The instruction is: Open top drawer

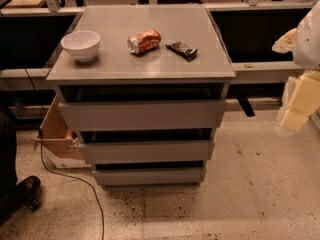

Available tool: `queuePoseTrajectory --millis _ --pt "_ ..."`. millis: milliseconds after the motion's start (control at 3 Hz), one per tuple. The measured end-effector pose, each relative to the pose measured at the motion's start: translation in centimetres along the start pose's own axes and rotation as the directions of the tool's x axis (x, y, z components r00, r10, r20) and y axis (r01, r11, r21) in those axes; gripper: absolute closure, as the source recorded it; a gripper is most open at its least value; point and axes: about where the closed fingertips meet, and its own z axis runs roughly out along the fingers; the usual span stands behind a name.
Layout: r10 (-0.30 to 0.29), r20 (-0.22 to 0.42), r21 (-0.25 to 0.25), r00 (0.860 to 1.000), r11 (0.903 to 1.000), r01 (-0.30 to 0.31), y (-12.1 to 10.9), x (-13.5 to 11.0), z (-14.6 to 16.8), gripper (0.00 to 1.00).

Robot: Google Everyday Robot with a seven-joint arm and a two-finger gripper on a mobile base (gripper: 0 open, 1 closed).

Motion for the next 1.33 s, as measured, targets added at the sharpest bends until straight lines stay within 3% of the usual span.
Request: queuePoseTrajectory --millis 333,667,1000,1333 --pt "0.0 0.0 0.0 1.0 1.0 0.0 0.0 0.0 0.0 0.0" --pt "-0.003 0.038 -0.01 0.999 0.9999 0.003 0.2 -0.3 4.6 0.0" --pt "-0.012 0.083 -0.018 0.996 0.9997 0.013 0.4 -0.9 10.4 0.0" --pt "-0.054 0.16 -0.032 0.986 0.9977 0.06 0.9 -3.1 18.3 0.0"
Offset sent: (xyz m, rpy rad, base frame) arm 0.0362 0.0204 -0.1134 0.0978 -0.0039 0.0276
